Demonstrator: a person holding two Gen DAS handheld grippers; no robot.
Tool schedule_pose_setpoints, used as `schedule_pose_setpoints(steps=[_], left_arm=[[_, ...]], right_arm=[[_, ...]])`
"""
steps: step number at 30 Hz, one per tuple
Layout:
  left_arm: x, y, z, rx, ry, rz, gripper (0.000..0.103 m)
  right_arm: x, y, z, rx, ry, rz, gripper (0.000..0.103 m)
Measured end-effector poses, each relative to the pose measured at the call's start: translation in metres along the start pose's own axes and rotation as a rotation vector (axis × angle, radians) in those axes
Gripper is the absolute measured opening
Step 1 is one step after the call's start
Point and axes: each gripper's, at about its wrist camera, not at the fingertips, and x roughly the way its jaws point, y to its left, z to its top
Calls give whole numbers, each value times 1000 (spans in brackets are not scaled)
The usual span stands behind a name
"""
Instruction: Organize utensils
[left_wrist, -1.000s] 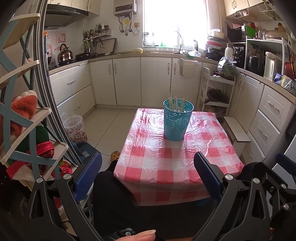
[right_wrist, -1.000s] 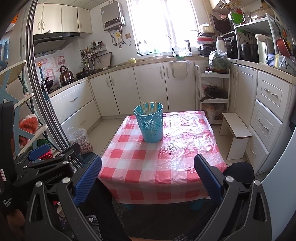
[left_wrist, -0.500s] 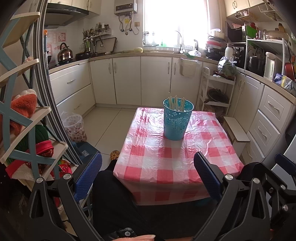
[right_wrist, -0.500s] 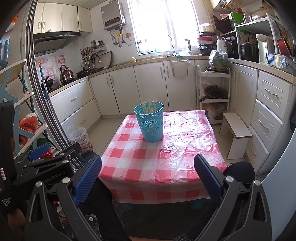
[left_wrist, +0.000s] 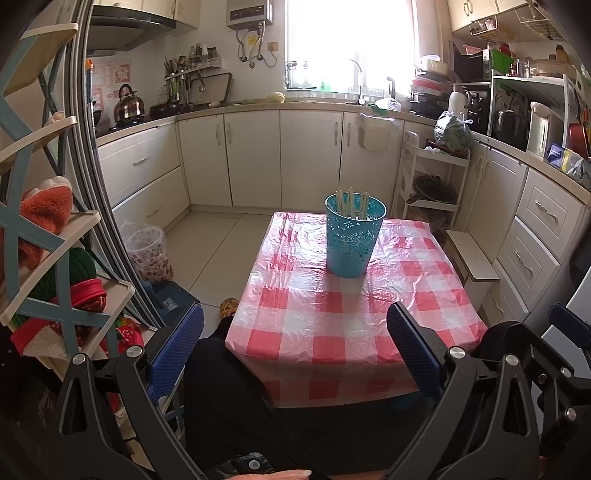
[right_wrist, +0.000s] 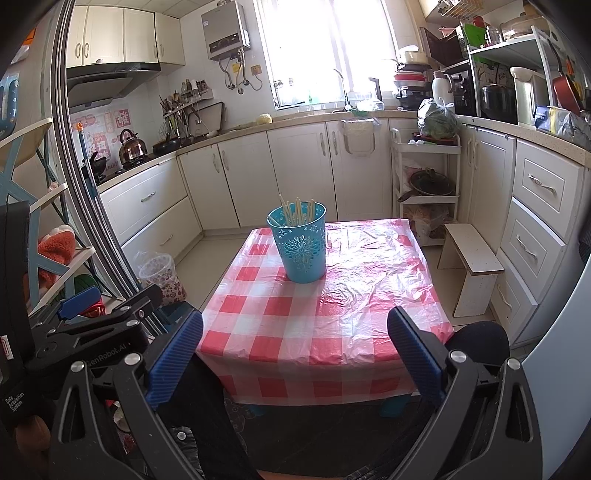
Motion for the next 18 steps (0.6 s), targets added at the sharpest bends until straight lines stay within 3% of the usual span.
schedule_pose_setpoints(steps=[18], left_arm=[[2, 0, -3, 3, 6, -1, 95]], right_arm=[[1, 1, -3, 0, 4, 2, 96]])
